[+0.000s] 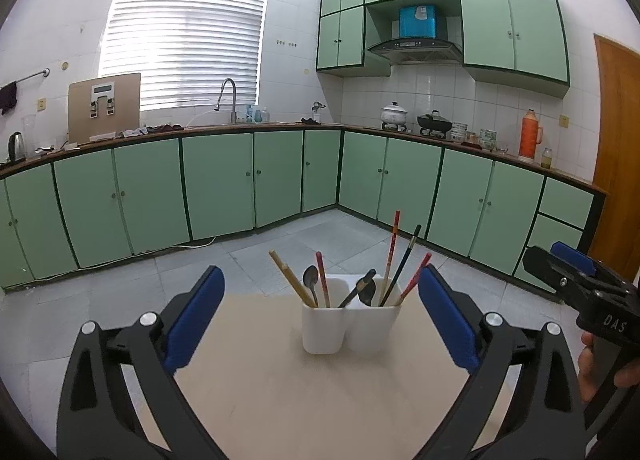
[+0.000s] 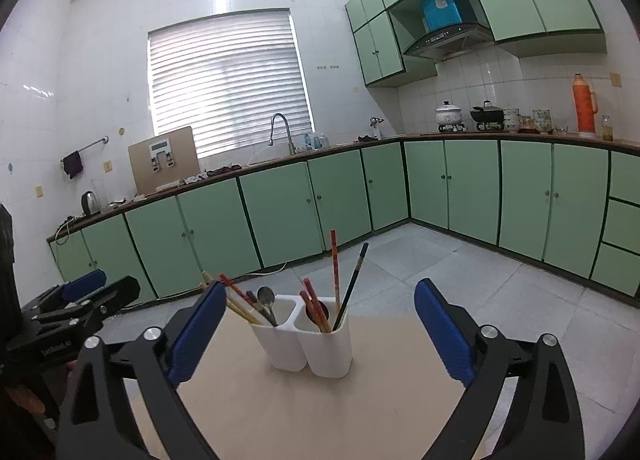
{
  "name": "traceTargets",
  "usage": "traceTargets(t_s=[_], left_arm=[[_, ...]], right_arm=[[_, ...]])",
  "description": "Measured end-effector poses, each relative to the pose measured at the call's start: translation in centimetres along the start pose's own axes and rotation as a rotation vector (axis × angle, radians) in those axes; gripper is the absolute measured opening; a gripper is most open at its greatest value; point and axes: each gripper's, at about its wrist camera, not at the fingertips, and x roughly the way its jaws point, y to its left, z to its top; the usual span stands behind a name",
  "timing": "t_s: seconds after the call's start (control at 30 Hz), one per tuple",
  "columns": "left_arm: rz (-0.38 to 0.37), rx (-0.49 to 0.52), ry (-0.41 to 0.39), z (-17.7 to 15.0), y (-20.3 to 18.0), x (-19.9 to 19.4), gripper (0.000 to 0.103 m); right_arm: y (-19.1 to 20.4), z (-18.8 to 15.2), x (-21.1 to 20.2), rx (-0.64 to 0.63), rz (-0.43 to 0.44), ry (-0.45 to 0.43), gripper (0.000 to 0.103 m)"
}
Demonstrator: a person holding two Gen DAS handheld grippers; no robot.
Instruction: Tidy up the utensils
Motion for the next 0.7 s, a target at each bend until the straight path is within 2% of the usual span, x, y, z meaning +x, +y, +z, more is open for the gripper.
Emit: traceTargets(t_s=[0.3, 0.7], left_arm=[[0.015, 0.04, -0.012, -0.9, -0.5, -3.2, 0.097], [0.009, 0.033, -0.05, -1.4, -0.8, -7.0, 0.097]], right_arm=[[1.6, -0.3, -2.5, -0.032, 0.013, 0.006, 0.097], [4.5, -1.2, -5.6, -0.12, 0.021, -0.018, 0.097]])
